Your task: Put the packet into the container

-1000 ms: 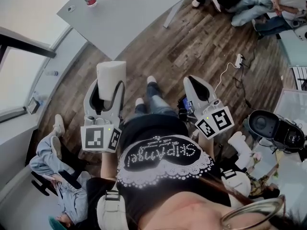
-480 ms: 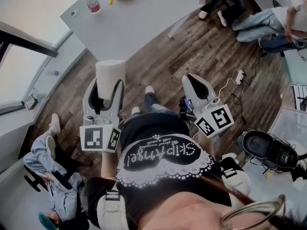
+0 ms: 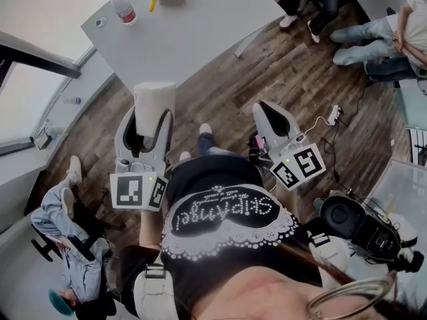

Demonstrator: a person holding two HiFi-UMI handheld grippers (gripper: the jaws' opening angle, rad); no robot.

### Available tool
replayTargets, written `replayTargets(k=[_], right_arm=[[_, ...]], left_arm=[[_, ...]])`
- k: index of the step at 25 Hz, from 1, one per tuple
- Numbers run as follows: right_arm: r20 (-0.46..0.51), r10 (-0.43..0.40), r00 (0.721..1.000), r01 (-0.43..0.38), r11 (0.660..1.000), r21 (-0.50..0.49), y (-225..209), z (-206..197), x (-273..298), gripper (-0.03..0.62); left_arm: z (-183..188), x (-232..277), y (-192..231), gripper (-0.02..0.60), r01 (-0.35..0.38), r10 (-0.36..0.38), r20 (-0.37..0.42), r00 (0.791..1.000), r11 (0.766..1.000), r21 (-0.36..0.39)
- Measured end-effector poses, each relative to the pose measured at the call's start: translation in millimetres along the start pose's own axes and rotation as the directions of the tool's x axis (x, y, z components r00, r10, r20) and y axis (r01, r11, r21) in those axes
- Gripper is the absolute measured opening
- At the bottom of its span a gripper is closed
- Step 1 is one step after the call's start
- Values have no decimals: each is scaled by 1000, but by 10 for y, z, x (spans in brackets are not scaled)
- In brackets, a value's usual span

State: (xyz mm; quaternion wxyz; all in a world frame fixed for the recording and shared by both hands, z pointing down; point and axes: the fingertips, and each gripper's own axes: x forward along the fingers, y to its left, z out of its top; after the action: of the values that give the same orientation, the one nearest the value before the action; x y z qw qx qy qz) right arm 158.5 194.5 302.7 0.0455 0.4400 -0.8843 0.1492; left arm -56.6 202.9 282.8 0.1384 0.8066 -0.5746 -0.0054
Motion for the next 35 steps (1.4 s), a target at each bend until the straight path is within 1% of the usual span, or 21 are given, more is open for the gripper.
replayTargets(k=[3, 7, 13, 16, 19, 23, 29, 35], right_arm=[[1, -1, 1000, 1, 1000, 14, -88, 8, -32, 2], [4, 4, 1000, -4, 1000, 21, -328, 53, 4, 3], [16, 21, 1000, -21, 1000, 1, -441, 67, -98, 2], [16, 30, 999, -30, 1000, 1, -500, 45, -79, 3], [19, 33, 999, -33, 999, 9, -547, 40, -75, 2], [26, 25, 999, -26, 1000, 13, -607, 56, -101, 2], [13, 3, 1000, -3, 999, 34, -668, 39, 0, 2], [2, -20, 1000, 20, 999, 45, -806, 119, 342, 3]], left_arm=[[28, 48, -92, 276, 9, -9, 6, 1000, 1000, -1], [38, 271, -204, 276, 8, -8, 8, 1000, 1000, 0], [58, 235, -241, 276, -45, 44, 44, 998, 999, 7], [22, 257, -189, 277, -77, 77, 43, 996, 997, 2], [-9, 275, -196, 276, -88, 88, 32, 996, 996, -1], [-3, 306, -234, 278, -97, 97, 38, 995, 995, -5], [43, 481, -160, 278, -79, 79, 30, 996, 997, -4], [108, 887, 56, 276, -50, 50, 21, 999, 999, -19]])
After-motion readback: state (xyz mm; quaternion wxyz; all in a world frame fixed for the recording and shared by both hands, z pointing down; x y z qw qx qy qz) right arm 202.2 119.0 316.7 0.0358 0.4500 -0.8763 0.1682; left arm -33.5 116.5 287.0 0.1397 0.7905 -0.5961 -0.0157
